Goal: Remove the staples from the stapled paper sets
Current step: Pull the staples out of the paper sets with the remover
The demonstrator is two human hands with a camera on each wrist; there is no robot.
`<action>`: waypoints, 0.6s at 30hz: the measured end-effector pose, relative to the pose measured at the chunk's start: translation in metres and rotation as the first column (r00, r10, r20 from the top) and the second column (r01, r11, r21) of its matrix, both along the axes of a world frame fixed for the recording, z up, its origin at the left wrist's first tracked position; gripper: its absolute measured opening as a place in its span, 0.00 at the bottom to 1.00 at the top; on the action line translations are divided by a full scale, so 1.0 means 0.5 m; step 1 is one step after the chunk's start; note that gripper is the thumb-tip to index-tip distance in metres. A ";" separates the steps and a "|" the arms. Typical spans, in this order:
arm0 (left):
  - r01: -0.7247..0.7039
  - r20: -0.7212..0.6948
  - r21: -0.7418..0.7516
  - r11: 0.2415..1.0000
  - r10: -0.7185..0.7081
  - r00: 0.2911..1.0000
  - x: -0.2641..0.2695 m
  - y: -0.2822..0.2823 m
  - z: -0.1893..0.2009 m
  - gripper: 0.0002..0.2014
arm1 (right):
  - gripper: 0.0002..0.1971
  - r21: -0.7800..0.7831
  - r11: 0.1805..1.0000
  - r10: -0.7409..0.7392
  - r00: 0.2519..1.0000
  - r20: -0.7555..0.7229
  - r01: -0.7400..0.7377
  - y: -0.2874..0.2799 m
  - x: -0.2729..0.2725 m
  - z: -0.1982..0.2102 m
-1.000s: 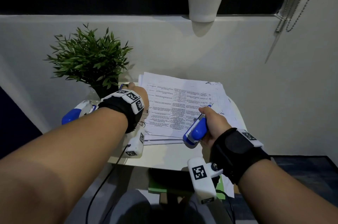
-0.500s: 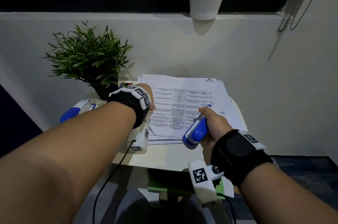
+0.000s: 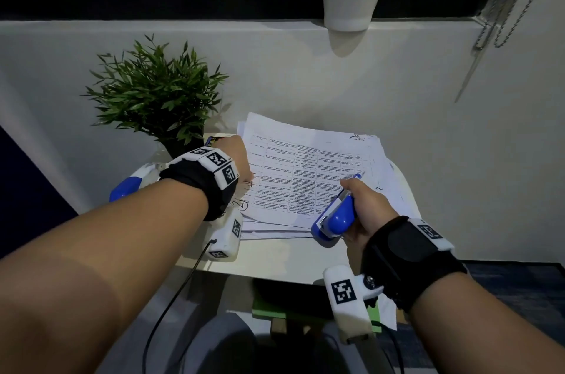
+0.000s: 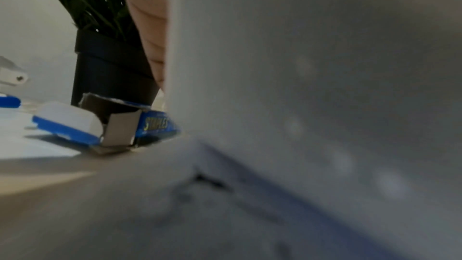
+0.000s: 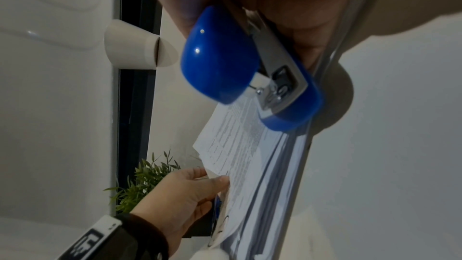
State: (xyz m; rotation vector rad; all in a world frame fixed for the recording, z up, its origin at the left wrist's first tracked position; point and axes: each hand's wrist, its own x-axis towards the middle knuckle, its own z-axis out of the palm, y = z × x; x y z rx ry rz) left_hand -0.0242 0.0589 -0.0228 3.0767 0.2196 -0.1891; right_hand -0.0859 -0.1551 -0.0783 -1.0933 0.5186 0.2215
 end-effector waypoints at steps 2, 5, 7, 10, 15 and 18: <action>0.020 0.093 -0.068 0.998 -0.014 0.996 -0.006 0.009 0.002 0.18 | 0.23 -0.006 1.000 -0.011 1.000 -0.001 0.011 0.002 -0.003 0.000; 0.091 0.111 -0.037 0.995 -0.087 0.990 -0.020 0.011 -0.001 0.15 | 0.22 0.000 1.000 -0.018 1.000 -0.003 0.018 0.005 -0.004 0.000; 0.120 0.072 0.020 0.993 -0.121 0.990 -0.035 0.004 -0.005 0.13 | 0.22 0.004 1.000 -0.020 1.000 0.005 0.020 0.006 -0.005 0.002; 0.165 0.002 0.096 0.982 -0.166 0.986 -0.052 -0.005 -0.007 0.15 | 0.23 0.020 0.999 -0.032 0.999 0.028 0.031 0.006 -0.007 0.002; 0.183 -0.015 0.104 0.978 -0.182 0.983 -0.057 -0.011 -0.005 0.16 | 0.21 0.026 0.999 -0.024 0.999 0.032 0.023 0.007 -0.010 0.004; 0.136 0.060 -0.016 0.991 -0.135 0.989 -0.056 -0.007 -0.004 0.14 | 0.19 0.010 1.000 -0.028 0.999 0.023 0.027 0.008 -0.012 0.008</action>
